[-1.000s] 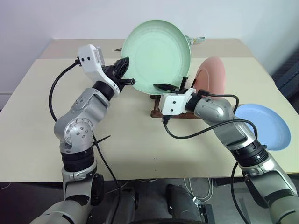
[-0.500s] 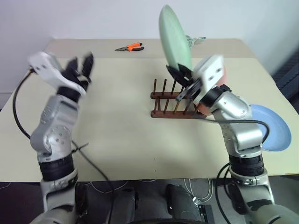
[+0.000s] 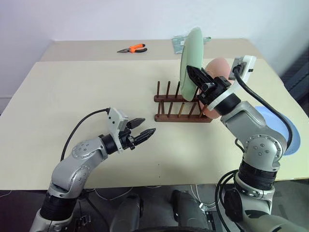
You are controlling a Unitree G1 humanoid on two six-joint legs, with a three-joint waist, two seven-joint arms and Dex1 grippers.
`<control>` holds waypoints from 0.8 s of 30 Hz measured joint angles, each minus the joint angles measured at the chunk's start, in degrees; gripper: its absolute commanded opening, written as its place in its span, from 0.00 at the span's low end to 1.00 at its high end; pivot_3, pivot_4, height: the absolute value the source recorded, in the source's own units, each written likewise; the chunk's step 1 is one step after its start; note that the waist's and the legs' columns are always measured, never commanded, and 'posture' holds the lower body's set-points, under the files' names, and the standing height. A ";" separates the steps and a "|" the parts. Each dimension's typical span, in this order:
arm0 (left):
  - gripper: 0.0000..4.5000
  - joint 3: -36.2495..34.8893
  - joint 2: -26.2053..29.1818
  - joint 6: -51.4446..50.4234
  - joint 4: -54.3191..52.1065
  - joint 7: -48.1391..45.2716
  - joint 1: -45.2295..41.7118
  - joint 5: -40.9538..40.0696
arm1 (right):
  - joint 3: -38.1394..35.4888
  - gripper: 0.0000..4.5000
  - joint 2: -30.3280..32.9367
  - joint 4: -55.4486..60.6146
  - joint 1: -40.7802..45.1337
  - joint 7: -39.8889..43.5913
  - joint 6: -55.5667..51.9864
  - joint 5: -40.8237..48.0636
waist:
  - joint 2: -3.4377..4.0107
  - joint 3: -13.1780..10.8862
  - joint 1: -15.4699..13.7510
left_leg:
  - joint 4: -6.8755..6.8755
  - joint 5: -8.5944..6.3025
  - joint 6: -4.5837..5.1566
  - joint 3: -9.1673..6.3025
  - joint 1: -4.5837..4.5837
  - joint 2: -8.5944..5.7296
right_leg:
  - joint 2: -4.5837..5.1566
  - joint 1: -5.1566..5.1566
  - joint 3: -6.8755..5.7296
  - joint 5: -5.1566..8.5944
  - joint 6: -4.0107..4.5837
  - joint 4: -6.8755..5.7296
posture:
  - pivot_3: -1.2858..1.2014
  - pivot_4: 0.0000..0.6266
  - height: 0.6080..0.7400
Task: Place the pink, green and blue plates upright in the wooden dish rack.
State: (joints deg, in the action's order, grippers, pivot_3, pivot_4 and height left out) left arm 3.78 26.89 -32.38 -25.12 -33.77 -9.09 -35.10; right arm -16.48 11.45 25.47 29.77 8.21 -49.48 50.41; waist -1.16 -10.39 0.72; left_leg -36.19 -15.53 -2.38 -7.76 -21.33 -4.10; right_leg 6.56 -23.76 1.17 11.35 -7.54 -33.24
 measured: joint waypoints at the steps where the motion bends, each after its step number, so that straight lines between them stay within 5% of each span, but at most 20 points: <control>1: 0.68 0.00 -0.03 -0.06 -0.05 0.00 0.00 0.01 | -0.01 0.08 0.19 -0.63 -0.23 -0.23 -0.24 0.13 | 0.00 0.00 0.00 | 0.00 0.00 0.00 0.00 0.00 0.00 | 0.00 0.00 0.00 0.00 0.00 0.00 | 0.52 0.24 1.00; 3: 0.68 0.00 -0.08 -0.40 -0.05 0.01 0.00 0.08 | -0.16 0.21 0.31 -1.57 -0.46 -0.84 -0.34 0.72 | 0.01 -0.01 0.02 | 0.01 0.00 0.00 0.00 0.00 0.00 | 0.00 -0.01 0.00 0.00 0.00 0.00 | 0.52 0.24 1.00; 8: 0.68 0.00 -0.25 -0.92 -0.05 -0.01 -0.03 0.09 | 2.46 0.74 4.88 -1.82 -0.45 0.97 2.18 -2.79 | 0.02 -0.01 0.02 | -0.01 0.00 0.00 0.03 -0.02 -0.01 | 0.00 -0.01 0.00 0.00 -0.01 0.02 | 0.52 0.24 1.00; 12: 0.68 0.26 -0.51 -0.98 0.07 -0.48 -0.38 0.37 | 6.81 0.74 15.03 0.73 0.02 7.82 9.56 -11.80 | 0.05 -0.03 -0.12 | -0.03 0.00 0.00 0.06 -0.04 -0.02 | 0.02 0.03 -0.02 0.04 -0.07 0.06 | 0.52 0.24 1.00; 17: 0.68 2.40 -0.86 -0.92 0.67 -1.85 -1.13 1.58 | 0.89 0.74 23.47 2.84 0.71 13.39 13.85 -13.08 | -0.01 0.00 -0.22 | -0.04 0.00 0.01 0.05 -0.02 -0.01 | 0.04 0.12 -0.02 0.04 -0.06 0.12 | 0.52 0.24 1.00; 24: 0.68 5.33 -0.53 0.43 5.17 -5.28 -3.14 5.54 | -16.11 0.74 31.45 -2.90 -25.00 18.82 15.12 -18.87 | -0.09 0.08 -1.71 | -0.08 -0.05 0.10 0.18 -0.03 -0.05 | 0.19 0.27 -0.03 0.13 -0.13 0.22 | 0.52 0.24 1.00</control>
State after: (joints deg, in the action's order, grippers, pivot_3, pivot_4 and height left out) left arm 9.11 26.36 -31.95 -19.95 -39.06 -12.23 -29.56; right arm -32.59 42.90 22.58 4.77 27.03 -34.36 31.54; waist -1.25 -10.31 -0.99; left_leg -36.28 -15.59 -2.28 -7.58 -21.36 -4.15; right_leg 6.75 -23.50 1.14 11.49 -7.68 -33.02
